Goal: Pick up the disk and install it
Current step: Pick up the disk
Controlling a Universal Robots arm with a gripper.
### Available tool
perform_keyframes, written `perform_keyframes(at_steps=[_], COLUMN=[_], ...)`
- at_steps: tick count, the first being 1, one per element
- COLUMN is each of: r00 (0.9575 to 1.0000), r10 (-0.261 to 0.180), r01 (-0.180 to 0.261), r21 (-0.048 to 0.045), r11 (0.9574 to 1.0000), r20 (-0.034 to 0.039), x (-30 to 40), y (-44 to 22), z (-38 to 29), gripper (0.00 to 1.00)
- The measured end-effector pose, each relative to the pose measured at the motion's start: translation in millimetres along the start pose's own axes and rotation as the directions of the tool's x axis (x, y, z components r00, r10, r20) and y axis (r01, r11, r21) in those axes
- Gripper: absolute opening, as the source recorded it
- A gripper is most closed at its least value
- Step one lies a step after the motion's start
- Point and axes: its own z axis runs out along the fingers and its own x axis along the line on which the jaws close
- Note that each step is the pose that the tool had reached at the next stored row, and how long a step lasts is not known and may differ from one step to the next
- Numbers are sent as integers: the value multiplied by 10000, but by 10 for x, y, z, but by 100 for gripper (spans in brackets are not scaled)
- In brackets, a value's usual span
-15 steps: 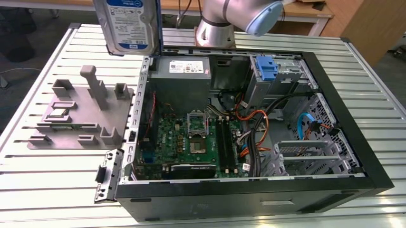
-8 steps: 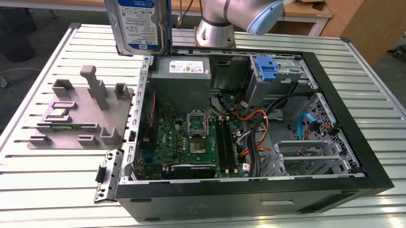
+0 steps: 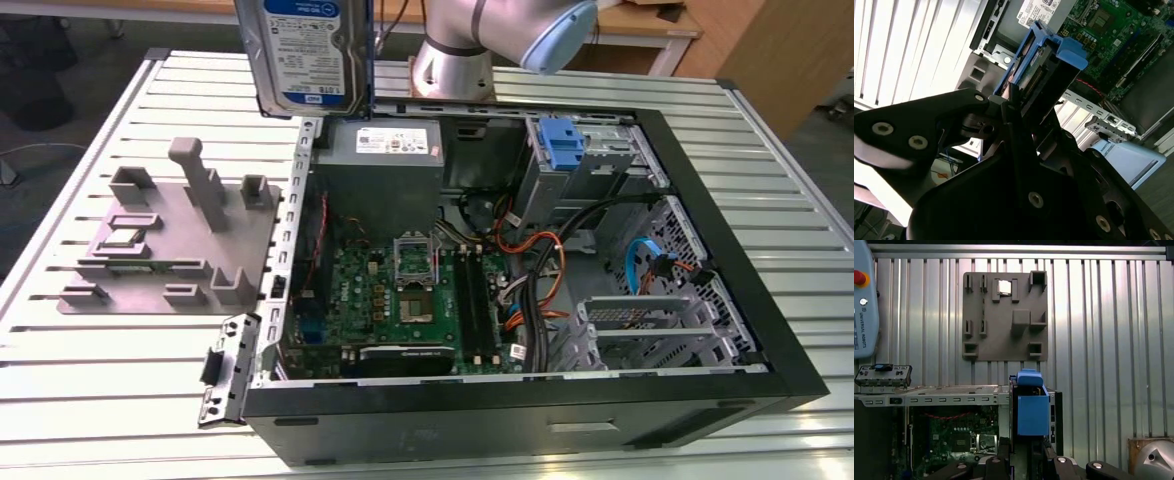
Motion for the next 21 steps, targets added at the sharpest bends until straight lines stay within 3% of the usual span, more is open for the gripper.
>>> perform_keyframes(at_steps=[11,21], r00=[10000,10000], r10=[-1,0], r01=[1,0], r21=[0,-27], r11=[10000,10000], r20=[0,-1], x=[-1,-6], y=[-28,-194], z=[-1,-7], gripper=[35,35])
